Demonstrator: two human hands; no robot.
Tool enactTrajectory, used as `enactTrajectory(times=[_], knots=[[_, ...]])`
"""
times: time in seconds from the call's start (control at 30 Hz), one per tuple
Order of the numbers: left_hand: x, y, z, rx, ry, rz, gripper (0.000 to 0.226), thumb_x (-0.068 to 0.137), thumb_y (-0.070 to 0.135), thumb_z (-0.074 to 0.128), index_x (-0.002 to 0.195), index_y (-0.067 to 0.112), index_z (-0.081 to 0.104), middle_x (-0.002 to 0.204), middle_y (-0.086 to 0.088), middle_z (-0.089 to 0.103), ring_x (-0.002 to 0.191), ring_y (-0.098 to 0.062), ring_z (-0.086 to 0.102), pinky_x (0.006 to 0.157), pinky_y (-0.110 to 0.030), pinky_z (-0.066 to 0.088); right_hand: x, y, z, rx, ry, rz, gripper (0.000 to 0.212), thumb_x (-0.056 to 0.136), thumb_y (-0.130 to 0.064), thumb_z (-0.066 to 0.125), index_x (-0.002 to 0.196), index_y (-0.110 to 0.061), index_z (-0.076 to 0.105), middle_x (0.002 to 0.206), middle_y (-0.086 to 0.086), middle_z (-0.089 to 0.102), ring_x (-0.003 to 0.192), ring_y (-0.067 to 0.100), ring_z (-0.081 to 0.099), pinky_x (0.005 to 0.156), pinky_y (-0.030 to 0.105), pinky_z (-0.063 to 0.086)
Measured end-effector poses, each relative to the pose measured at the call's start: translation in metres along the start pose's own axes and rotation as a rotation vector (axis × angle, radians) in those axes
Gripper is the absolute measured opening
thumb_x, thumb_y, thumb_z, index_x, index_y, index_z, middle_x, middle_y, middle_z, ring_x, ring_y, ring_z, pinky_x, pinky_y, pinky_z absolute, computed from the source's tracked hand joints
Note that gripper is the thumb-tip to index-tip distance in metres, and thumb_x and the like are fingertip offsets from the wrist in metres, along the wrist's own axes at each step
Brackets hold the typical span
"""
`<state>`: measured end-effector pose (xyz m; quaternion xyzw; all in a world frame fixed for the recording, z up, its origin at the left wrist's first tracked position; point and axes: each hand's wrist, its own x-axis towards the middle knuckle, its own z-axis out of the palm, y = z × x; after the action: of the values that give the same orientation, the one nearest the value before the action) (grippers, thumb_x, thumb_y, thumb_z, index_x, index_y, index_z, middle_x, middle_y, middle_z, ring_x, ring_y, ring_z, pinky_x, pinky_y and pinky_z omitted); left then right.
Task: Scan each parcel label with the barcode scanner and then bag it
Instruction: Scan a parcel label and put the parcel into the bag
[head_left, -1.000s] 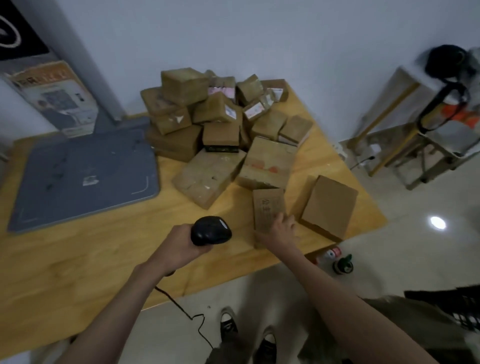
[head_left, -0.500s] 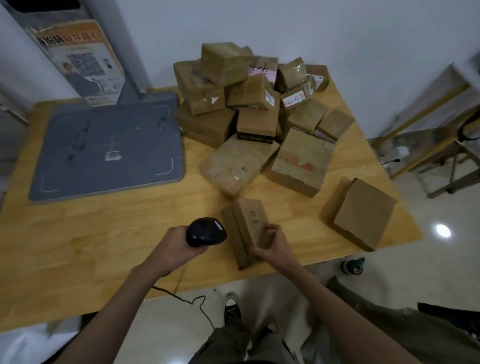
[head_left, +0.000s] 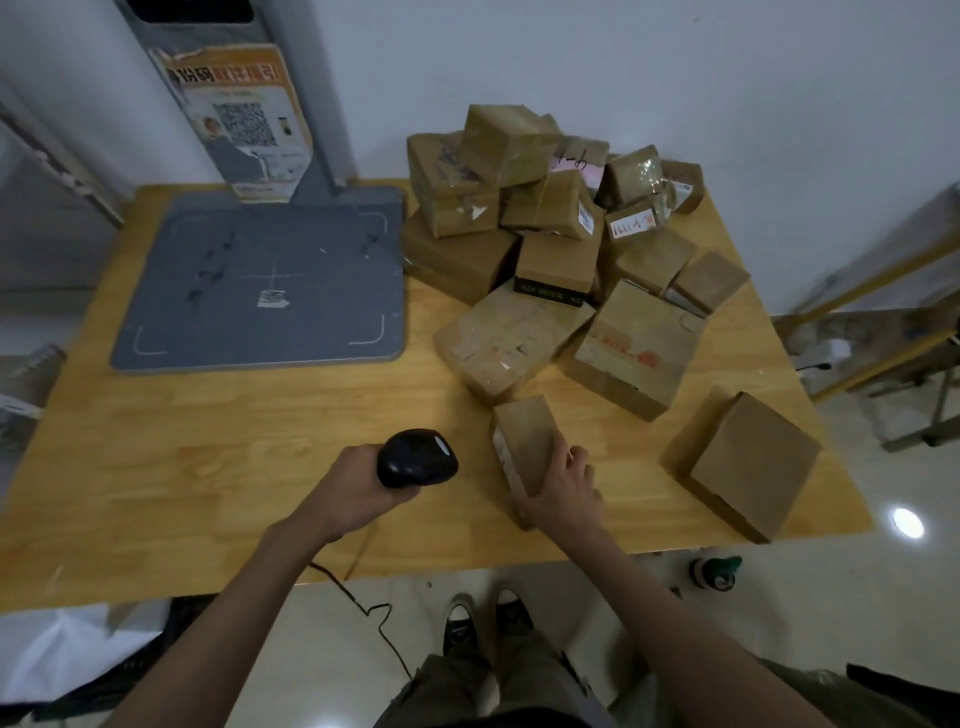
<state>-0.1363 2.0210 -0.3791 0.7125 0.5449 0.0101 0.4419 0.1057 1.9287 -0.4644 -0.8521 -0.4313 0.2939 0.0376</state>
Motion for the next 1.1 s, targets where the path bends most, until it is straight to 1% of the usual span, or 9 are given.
enactTrajectory(times=[0.07, 0.17, 0.3, 0.4, 0.47, 0.6, 0.77, 0.9, 1.1], knots=[[-0.003, 0.005, -0.006, -0.001, 0.017, 0.016, 0.025, 0.080, 0.018, 0.080, 0.103, 0.022, 0.069, 0.091, 0.004, 0.072, 0.083, -0.003, 0.064, 0.067, -0.018, 0.050, 0.003, -0.003, -0.007, 0.011, -0.025, 0.019, 0.104, 0.083, -0.052, 0.070, 0.156, -0.023, 0.002, 0.140, 0.013, 0.030, 0.129, 0.036, 0.039, 0.097, 0.049, 0.047], [-0.010, 0.015, -0.015, 0.027, 0.048, 0.039, 0.016, 0.081, 0.016, 0.078, 0.095, 0.013, 0.070, 0.084, 0.000, 0.071, 0.075, -0.006, 0.065, 0.060, -0.018, 0.047, 0.010, 0.004, -0.025, 0.245, -0.085, -0.013, 0.098, 0.078, -0.037, 0.075, 0.154, -0.023, 0.014, 0.133, 0.010, 0.035, 0.123, 0.034, 0.044, 0.094, 0.049, 0.049], [-0.021, 0.040, -0.032, 0.038, 0.131, 0.072, 0.017, 0.080, 0.015, 0.077, 0.096, 0.012, 0.070, 0.084, -0.002, 0.071, 0.076, -0.010, 0.066, 0.064, -0.028, 0.051, 0.017, 0.010, -0.057, 0.673, -0.177, -0.029, 0.103, 0.063, -0.042, 0.082, 0.149, -0.025, 0.030, 0.141, 0.004, 0.047, 0.120, 0.027, 0.058, 0.082, 0.046, 0.061], [-0.029, 0.067, -0.049, 0.051, 0.213, 0.105, 0.020, 0.078, 0.017, 0.079, 0.097, 0.014, 0.071, 0.084, 0.000, 0.072, 0.078, -0.010, 0.067, 0.072, -0.036, 0.055, 0.010, -0.001, -0.088, 0.827, -0.219, -0.089, 0.059, 0.076, -0.020, 0.078, 0.127, -0.024, 0.048, 0.125, 0.005, 0.063, 0.103, 0.023, 0.068, 0.069, 0.037, 0.062], [-0.034, 0.087, -0.057, 0.072, 0.252, 0.137, 0.019, 0.078, 0.020, 0.079, 0.093, 0.013, 0.070, 0.078, -0.001, 0.071, 0.072, -0.012, 0.067, 0.067, -0.035, 0.055, 0.005, -0.007, -0.106, 0.897, -0.231, -0.124, 0.060, 0.081, -0.009, 0.075, 0.130, -0.023, 0.043, 0.121, 0.002, 0.063, 0.103, 0.021, 0.066, 0.071, 0.035, 0.059], [-0.044, 0.124, -0.068, 0.096, 0.340, 0.175, 0.021, 0.080, 0.020, 0.077, 0.089, 0.003, 0.068, 0.070, -0.012, 0.068, 0.065, -0.022, 0.065, 0.052, -0.027, 0.045, -0.004, -0.019, -0.133, 0.997, -0.226, -0.205, 0.077, 0.079, -0.008, 0.078, 0.139, -0.023, 0.031, 0.128, -0.003, 0.055, 0.111, 0.012, 0.058, 0.073, 0.026, 0.051], [-0.059, 0.162, -0.071, 0.056, 0.433, 0.202, 0.019, 0.081, 0.015, 0.074, 0.085, -0.001, 0.067, 0.071, -0.018, 0.069, 0.066, -0.029, 0.067, 0.061, -0.045, 0.054, -0.015, -0.032, -0.154, 1.088, -0.201, -0.259, 0.081, 0.074, -0.010, 0.085, 0.132, -0.023, 0.030, 0.126, -0.002, 0.056, 0.112, 0.014, 0.059, 0.080, 0.031, 0.053], [-0.071, 0.180, -0.067, 0.050, 0.487, 0.215, 0.016, 0.081, 0.014, 0.072, 0.069, 0.012, 0.061, 0.057, -0.005, 0.065, 0.052, -0.016, 0.064, 0.053, -0.030, 0.052, -0.022, -0.040, -0.162, 1.150, -0.184, -0.299, 0.087, 0.072, -0.011, 0.088, 0.133, -0.022, 0.027, 0.128, -0.001, 0.055, 0.114, 0.016, 0.061, 0.081, 0.031, 0.056], [-0.083, 0.192, -0.058, 0.025, 0.524, 0.213, 0.019, 0.084, 0.020, 0.072, 0.068, 0.019, 0.060, 0.056, 0.006, 0.061, 0.050, -0.008, 0.060, 0.056, -0.029, 0.053, -0.033, -0.044, -0.167, 1.164, -0.170, -0.349, 0.084, 0.075, -0.010, 0.085, 0.132, -0.022, 0.025, 0.122, -0.004, 0.055, 0.111, 0.013, 0.059, 0.095, 0.041, 0.056]])
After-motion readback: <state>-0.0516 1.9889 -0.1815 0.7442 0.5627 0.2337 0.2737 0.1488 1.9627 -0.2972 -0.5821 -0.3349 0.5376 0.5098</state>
